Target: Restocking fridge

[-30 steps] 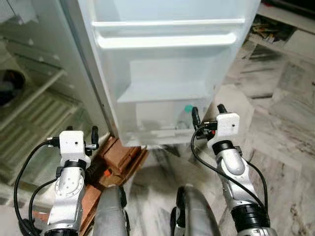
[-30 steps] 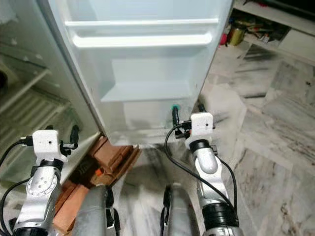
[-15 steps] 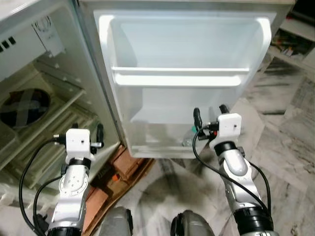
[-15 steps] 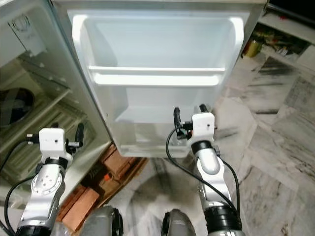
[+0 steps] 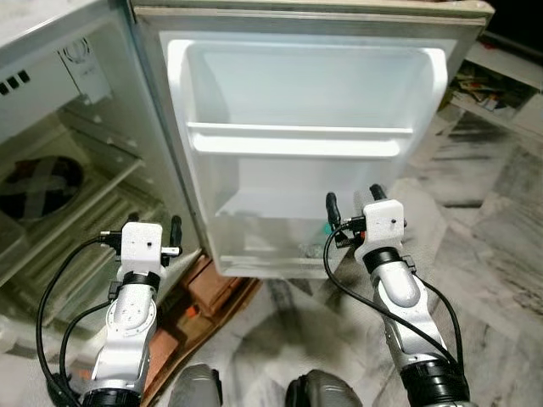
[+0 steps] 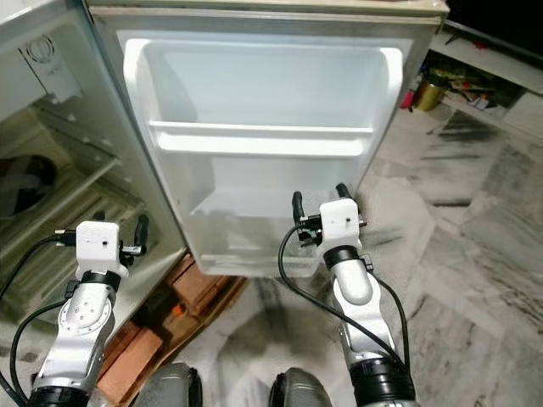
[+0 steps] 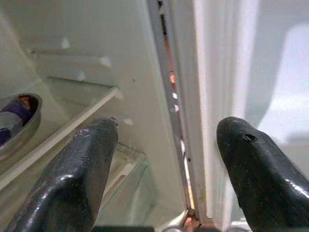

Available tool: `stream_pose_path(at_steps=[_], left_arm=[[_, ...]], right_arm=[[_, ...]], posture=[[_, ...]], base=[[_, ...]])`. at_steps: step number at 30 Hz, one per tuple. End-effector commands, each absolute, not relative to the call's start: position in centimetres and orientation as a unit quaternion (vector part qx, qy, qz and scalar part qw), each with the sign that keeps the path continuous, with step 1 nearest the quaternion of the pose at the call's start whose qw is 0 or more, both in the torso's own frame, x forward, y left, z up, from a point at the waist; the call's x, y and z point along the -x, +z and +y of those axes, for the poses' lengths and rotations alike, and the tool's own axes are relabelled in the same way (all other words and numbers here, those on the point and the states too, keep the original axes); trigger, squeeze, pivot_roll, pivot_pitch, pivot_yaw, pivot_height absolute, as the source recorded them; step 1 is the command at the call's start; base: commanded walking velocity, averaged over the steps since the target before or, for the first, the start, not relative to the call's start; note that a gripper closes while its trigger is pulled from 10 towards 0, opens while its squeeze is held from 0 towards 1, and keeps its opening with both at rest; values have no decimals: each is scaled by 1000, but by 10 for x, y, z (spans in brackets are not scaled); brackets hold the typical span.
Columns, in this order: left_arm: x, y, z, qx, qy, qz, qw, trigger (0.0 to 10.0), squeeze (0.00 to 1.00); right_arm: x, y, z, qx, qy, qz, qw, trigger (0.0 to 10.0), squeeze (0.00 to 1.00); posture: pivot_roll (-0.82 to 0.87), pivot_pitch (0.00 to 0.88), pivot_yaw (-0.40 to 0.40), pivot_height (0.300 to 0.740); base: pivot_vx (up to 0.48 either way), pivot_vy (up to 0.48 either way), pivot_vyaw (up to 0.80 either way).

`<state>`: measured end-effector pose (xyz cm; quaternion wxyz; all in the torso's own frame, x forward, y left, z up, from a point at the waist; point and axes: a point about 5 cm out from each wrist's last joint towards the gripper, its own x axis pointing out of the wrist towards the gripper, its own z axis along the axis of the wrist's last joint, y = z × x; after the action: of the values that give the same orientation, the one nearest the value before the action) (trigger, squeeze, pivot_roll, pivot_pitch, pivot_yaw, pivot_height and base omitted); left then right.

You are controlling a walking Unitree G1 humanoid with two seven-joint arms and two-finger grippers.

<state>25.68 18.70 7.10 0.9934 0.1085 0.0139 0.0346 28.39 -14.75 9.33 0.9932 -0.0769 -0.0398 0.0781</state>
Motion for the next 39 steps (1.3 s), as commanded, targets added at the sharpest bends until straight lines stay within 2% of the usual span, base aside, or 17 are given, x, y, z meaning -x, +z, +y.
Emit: stream_pose_path(at_steps=[1, 23, 33, 39], left_arm=[[-257, 68, 183, -109, 26, 19, 994, 10000, 0], [-259, 67, 181, -117, 18, 21, 993, 10000, 0], [-259, 67, 183, -117, 20, 23, 993, 10000, 0], [-260, 67, 187, -110, 32, 27, 993, 10000, 0]], right_arm=[[-284, 93, -150, 79, 78, -33, 993, 10000, 0], [-287, 92, -149, 75, 79, -33, 993, 10000, 0], [-290, 96, -166, 54, 11, -40, 998, 10000, 0], [-294, 94, -165, 59, 26, -33, 997, 10000, 0]], posture=[[79, 68, -37, 740], [85, 63, -38, 740], [81, 70, -21, 740], [83, 72, -17, 740]], base=[[0, -379, 0], [0, -375, 0], [0, -346, 0], [0, -319, 267]])
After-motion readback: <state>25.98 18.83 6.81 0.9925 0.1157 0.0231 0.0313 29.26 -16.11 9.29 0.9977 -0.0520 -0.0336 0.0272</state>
